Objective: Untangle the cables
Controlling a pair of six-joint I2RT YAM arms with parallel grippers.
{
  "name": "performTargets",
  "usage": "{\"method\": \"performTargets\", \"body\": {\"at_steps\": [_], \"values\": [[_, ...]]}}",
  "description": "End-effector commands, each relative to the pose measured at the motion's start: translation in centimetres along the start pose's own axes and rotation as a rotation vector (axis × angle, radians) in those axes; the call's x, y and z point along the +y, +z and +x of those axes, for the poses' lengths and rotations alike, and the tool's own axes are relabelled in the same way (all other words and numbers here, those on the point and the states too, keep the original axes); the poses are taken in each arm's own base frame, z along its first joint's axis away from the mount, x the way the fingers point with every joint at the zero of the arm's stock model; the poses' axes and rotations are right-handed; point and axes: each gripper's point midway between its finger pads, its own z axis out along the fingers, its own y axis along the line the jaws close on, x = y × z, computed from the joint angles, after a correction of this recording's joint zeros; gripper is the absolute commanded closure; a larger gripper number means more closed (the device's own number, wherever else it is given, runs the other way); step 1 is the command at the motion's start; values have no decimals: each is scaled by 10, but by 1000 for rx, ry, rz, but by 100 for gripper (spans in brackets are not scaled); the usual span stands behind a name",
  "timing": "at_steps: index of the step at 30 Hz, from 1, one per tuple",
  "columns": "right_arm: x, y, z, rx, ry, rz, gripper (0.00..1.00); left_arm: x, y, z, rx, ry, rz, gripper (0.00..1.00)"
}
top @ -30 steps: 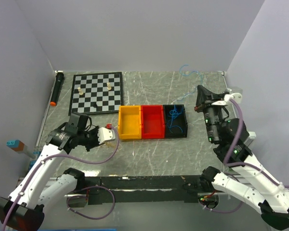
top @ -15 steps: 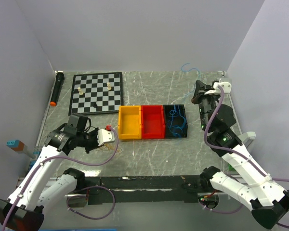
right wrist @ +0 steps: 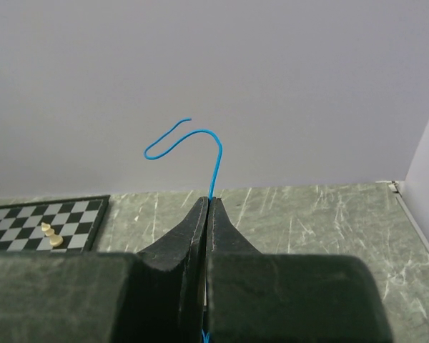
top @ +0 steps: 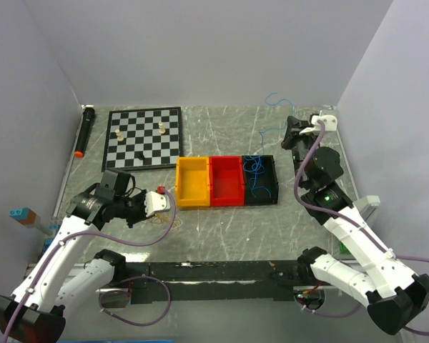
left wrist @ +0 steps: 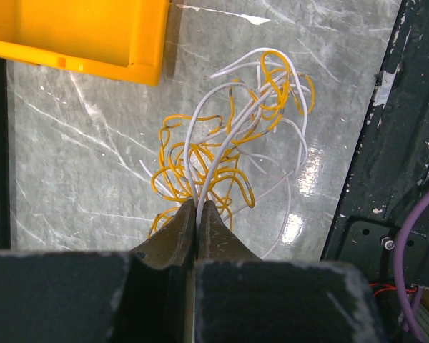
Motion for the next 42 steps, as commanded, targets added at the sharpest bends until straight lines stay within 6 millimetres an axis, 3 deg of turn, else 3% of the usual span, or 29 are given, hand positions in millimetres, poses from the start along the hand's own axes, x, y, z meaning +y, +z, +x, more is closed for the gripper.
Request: {"method": "performTargets", "body": {"at_steps": [1, 7, 15, 22, 32, 42], "values": [[2, 7, -18, -58, 65, -8, 100, 0, -4, -11, -41, -1, 3, 99], [-4, 12, -22, -68, 62, 18, 100, 0, -2, -10, -38, -1, 9, 99], [-23, 13, -44, -114, 48, 68, 100, 0, 0, -10, -37, -7, 15, 99], [-29, 9, -33, -87, 49, 77, 100, 0, 0, -10, -37, -14, 20, 99], [-26, 9, 31, 43, 71, 71, 100, -1, 0, -10, -35, -25, 25, 99], [-37, -3, 124, 274, 41, 189, 100, -1, 1, -10, -38, -31, 31, 99]]}}
